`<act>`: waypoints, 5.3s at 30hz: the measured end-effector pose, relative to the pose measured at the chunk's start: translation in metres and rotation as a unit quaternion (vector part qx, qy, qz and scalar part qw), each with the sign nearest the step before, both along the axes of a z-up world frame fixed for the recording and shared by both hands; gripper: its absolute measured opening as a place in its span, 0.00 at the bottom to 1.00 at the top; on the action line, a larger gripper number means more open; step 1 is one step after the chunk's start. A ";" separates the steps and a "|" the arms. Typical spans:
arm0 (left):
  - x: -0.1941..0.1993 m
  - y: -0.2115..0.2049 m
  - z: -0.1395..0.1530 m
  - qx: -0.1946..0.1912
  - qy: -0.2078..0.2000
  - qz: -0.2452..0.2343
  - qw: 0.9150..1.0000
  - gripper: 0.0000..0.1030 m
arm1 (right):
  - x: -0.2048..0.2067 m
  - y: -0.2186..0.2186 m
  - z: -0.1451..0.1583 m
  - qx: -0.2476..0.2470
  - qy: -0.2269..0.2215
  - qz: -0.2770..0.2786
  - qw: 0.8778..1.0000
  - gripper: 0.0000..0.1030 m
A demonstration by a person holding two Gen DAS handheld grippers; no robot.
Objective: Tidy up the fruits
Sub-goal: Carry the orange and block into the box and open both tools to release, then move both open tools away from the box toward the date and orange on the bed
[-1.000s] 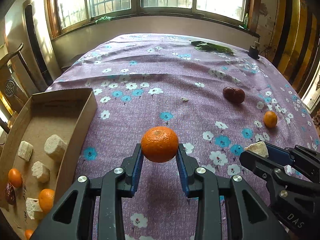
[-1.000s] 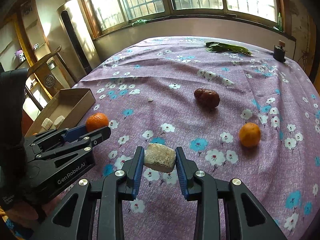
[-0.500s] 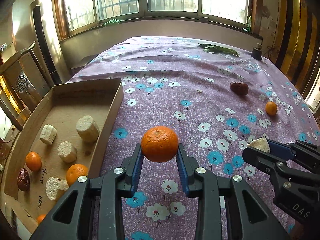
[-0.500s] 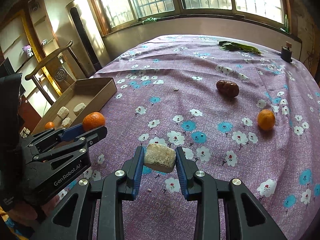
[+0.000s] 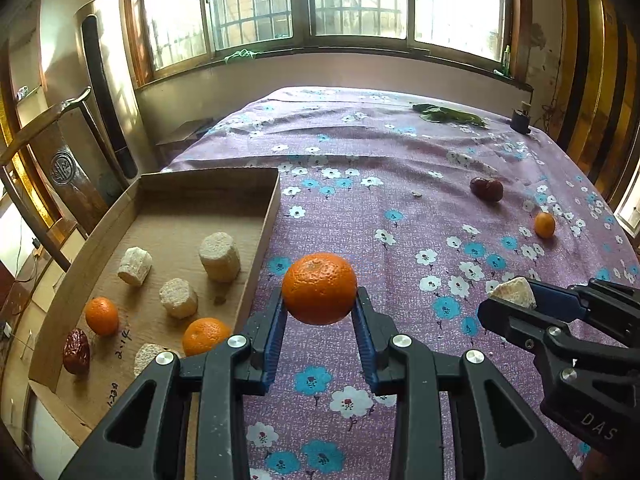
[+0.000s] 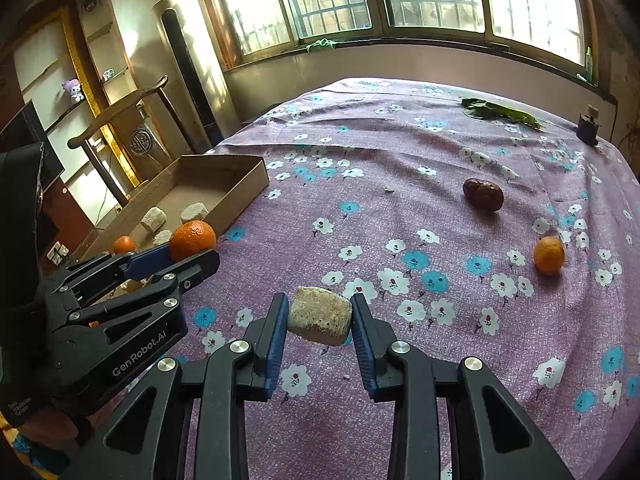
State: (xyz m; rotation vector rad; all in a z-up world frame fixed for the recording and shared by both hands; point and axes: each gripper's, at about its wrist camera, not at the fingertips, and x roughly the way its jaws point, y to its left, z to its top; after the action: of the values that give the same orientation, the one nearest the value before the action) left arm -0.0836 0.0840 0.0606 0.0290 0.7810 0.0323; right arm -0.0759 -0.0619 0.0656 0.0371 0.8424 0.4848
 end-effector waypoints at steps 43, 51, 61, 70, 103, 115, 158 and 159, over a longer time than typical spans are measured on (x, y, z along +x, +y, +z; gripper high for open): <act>-0.030 0.140 0.002 -0.023 0.002 0.121 0.992 0.31 | -0.001 0.139 0.018 -0.032 -0.025 0.149 0.988 0.33; -0.030 0.157 -0.007 -0.027 0.013 0.138 0.990 0.31 | 0.008 0.161 0.013 -0.038 -0.022 0.169 0.985 0.33; -0.020 0.161 -0.013 -0.024 0.018 0.143 0.989 0.31 | 0.038 0.182 -0.003 -0.043 -0.004 0.173 0.984 0.33; -0.015 0.161 -0.013 -0.018 0.011 0.143 0.990 0.31 | 0.054 0.192 -0.016 -0.043 0.014 0.176 0.983 0.34; -0.026 0.136 0.005 -0.018 -0.019 0.137 0.990 0.66 | 0.025 0.150 0.002 -0.010 -0.003 0.135 0.991 0.59; -0.023 0.099 0.015 -0.025 -0.027 0.102 0.994 0.66 | 0.020 0.091 0.010 -0.011 -0.011 0.080 0.997 0.65; 0.054 -0.088 0.004 -0.028 0.015 -0.070 0.997 0.74 | 0.035 -0.112 -0.013 -0.025 0.018 -0.117 0.993 0.74; 0.055 -0.090 0.004 -0.031 0.015 -0.072 0.997 0.74 | 0.036 -0.113 -0.013 -0.024 0.017 -0.117 0.993 0.74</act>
State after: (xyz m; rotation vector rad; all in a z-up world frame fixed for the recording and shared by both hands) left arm -0.0285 -0.0057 0.0642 0.0263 0.8084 -0.1299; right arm -0.0398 -0.1754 0.0524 0.0989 0.8697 0.2438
